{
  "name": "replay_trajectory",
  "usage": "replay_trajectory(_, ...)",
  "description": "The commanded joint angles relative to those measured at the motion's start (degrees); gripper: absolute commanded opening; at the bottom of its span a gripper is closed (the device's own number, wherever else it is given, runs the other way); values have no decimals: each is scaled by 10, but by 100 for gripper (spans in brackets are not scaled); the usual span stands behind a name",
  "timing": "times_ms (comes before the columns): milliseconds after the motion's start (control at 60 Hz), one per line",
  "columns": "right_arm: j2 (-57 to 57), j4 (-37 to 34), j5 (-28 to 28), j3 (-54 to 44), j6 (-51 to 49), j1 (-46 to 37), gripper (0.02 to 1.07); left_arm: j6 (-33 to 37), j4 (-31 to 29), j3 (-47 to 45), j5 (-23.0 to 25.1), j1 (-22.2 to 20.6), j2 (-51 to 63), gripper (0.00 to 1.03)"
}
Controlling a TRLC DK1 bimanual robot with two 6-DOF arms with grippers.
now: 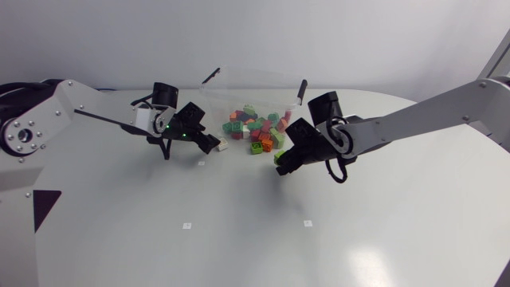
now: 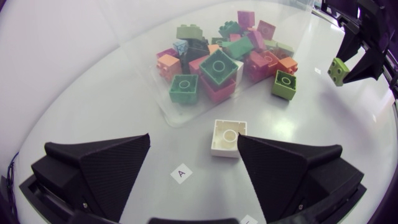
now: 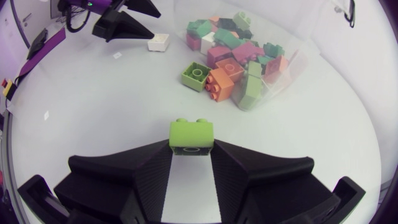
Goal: Place the duplo bricks in the container
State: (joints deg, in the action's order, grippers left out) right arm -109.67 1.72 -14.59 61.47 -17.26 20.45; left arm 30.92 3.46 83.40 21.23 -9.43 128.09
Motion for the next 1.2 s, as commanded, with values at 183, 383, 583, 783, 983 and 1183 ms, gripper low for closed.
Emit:
replay_trajectory(183,65,0,-4,-53,-16,2,33,35,-57,63,36,1,44,98)
replay_trajectory(383,93,-2,-4,-65,-15,3,33,60,-70,48,46,-3,40,98)
replay_trajectory(583,114,-6,-4,-75,-15,5,33,85,-100,44,68,-7,30,98)
replay_trajectory(783,119,-7,-4,-82,-16,5,33,92,-111,35,84,-12,11,98)
replay_trajectory(983,133,-7,-4,-87,-17,4,33,121,-137,31,89,-20,12,95)
replay_trajectory(1183,171,-26,-11,-81,-17,-1,33,137,-150,18,95,-26,9,53)
